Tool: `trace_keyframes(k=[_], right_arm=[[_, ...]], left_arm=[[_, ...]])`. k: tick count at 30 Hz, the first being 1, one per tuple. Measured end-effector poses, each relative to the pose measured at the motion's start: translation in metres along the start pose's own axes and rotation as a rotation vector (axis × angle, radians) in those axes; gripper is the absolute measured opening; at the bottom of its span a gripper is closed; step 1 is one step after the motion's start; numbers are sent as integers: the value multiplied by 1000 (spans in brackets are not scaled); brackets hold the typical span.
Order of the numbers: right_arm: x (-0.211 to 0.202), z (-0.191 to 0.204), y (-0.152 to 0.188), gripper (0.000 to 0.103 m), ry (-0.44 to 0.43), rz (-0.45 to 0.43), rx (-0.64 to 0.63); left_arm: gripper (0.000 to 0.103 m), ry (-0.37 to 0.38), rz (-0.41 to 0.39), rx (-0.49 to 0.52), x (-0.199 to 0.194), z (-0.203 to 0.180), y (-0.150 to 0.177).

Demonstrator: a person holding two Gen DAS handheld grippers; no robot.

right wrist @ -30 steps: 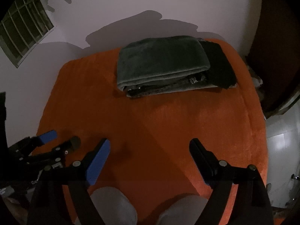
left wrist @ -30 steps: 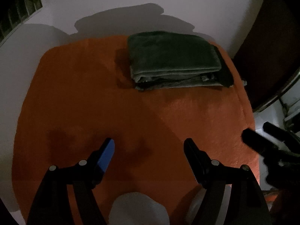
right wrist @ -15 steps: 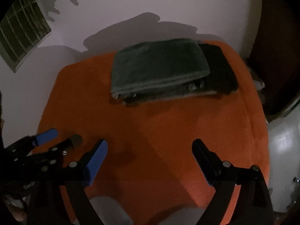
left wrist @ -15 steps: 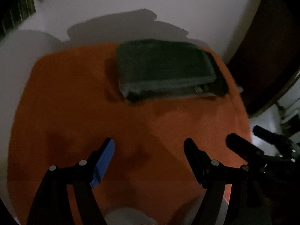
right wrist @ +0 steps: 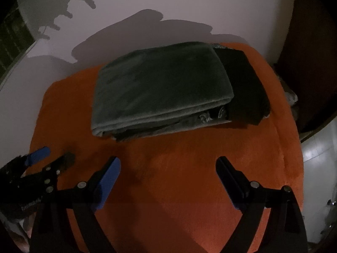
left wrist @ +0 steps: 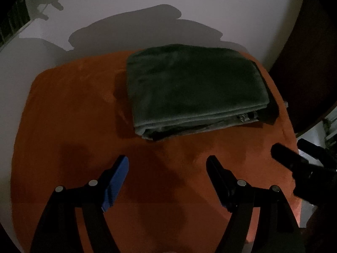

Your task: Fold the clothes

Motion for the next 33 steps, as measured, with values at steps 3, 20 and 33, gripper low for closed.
trace_keyframes(k=[3, 20, 33], right_arm=[[16, -5, -7, 92, -41, -1, 2], [59, -13, -36, 92, 29, 19, -85], [42, 7, -51, 92, -8, 3, -63]], left_arm=[[77, 16, -8, -29, 17, 2, -6], [77, -180, 42, 14, 75, 23, -32], [77, -99, 9, -5, 45, 17, -46]])
Point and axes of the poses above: each gripper's, at about its wrist camera, not at the fingertips, and x roughly the way its jaws point, z to its left, y to its underside, the point moved 2 cm from there along x, roughly the way its jaws point, and after that the axes turned 10 degrees about -y, right-handed, at the moved point
